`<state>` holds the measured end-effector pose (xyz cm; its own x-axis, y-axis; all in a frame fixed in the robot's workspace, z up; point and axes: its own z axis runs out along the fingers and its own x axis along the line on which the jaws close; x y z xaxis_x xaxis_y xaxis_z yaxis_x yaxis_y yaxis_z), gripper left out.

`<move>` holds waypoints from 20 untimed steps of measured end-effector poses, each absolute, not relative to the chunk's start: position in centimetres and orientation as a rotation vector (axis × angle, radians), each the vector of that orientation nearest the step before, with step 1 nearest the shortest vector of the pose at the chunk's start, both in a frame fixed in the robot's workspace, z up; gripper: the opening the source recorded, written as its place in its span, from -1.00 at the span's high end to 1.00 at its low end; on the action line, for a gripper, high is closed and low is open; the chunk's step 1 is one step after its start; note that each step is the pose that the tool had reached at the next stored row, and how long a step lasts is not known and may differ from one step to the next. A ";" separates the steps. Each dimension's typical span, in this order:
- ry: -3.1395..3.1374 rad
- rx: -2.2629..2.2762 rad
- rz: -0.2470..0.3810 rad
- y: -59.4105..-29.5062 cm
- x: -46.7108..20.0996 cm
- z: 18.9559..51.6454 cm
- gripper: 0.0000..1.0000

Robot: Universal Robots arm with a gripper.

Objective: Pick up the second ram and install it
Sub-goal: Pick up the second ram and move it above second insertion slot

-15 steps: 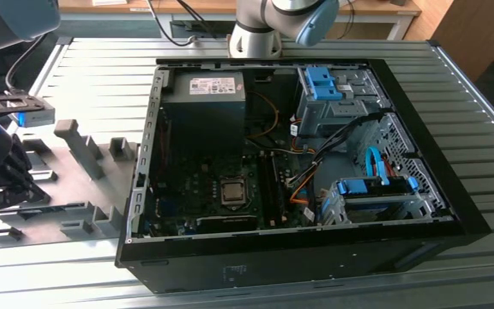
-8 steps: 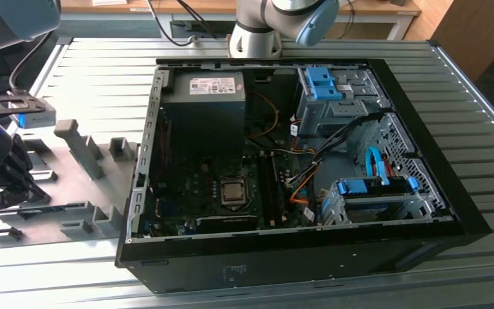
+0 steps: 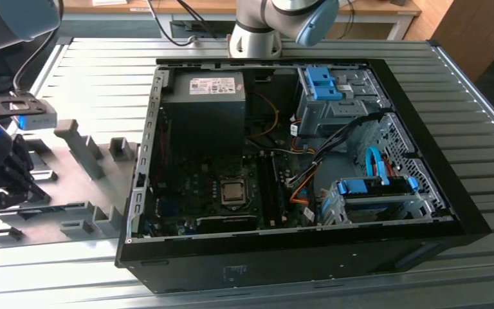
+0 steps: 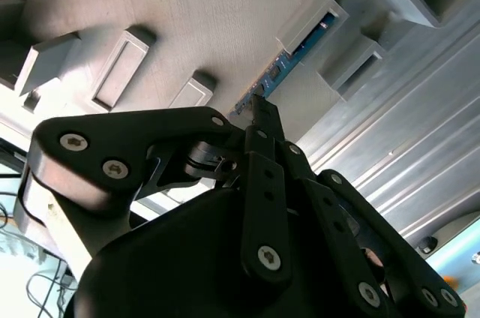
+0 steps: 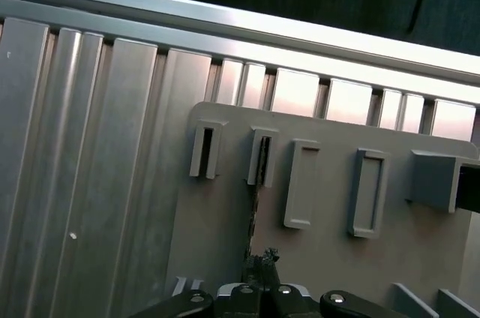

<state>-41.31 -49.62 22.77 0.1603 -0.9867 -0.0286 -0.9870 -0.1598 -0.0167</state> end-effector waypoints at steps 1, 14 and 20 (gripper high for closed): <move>2.023 -2.363 0.017 -49.6 -41.3 22.8 0.80; 2.092 -2.354 0.061 -49.6 -41.3 22.7 0.80; 2.174 -2.314 0.050 -49.6 -41.3 22.7 0.80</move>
<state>-41.31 -49.62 22.71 0.0624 -0.9981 0.0000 -0.9970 -0.0623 0.0464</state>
